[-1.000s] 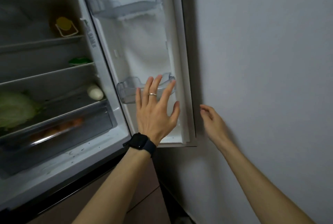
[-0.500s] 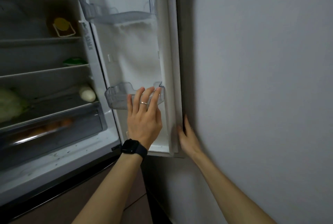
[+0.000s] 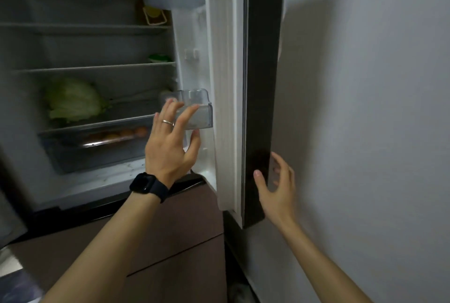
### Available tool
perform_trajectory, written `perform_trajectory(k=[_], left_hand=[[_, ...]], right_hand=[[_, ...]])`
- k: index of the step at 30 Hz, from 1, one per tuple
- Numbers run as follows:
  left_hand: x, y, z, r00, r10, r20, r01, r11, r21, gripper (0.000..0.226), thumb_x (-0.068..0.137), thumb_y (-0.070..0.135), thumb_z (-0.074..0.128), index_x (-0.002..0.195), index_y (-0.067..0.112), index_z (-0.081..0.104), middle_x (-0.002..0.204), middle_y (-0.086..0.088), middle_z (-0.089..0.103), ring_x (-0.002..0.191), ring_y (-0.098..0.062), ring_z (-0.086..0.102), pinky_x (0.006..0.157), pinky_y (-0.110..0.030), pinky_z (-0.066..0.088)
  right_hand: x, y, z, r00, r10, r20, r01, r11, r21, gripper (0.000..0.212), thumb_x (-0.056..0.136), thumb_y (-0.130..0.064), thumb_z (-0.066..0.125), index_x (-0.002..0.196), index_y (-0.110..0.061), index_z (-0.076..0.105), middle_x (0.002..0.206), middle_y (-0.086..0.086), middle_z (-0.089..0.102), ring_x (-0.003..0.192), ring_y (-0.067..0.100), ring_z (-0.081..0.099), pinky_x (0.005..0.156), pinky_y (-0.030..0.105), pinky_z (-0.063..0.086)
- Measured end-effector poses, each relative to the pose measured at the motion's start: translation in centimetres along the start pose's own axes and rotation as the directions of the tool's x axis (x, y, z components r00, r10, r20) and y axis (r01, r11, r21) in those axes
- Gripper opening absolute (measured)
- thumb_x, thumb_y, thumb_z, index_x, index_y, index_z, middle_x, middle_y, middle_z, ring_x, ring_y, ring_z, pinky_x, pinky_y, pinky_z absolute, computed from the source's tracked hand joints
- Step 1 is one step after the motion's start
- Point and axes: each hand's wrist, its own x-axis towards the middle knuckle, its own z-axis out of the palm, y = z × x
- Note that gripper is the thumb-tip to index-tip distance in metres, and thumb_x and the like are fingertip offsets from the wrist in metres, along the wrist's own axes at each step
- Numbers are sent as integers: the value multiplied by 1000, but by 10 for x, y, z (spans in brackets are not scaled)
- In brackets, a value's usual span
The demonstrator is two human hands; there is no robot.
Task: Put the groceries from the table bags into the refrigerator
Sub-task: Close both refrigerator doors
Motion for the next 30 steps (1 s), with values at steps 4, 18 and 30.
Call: perform_trajectory(k=[4,18,30], left_hand=[[-2,-37,-35,986,-143,85,143,990,7,50,95,44,47,143,37,35,157,6,27,139,-24,40,89,-52,54],[-17,-53,-64,958,-284,27,284,959,14,97,87,59,62,159,29,5,164,19,-3,147,-13,23,104,-30,44],[-2,-166,-40,908,-415,58,401,900,172,75,102,46,42,156,29,-8,156,0,37,121,-21,56,87,-45,56]], right_hand=[[-5,-19,25,984,-71,166,74,997,-13,80,89,-52,65,148,-57,12,158,-15,25,143,8,28,114,40,33],[-1,-48,168,777,-433,456,576,781,-240,103,84,-73,56,158,-33,-5,166,1,-17,153,22,-11,120,55,15],[49,-25,279,665,-522,535,743,534,-403,90,88,-62,56,159,-31,11,167,11,-5,153,31,-3,118,62,8]])
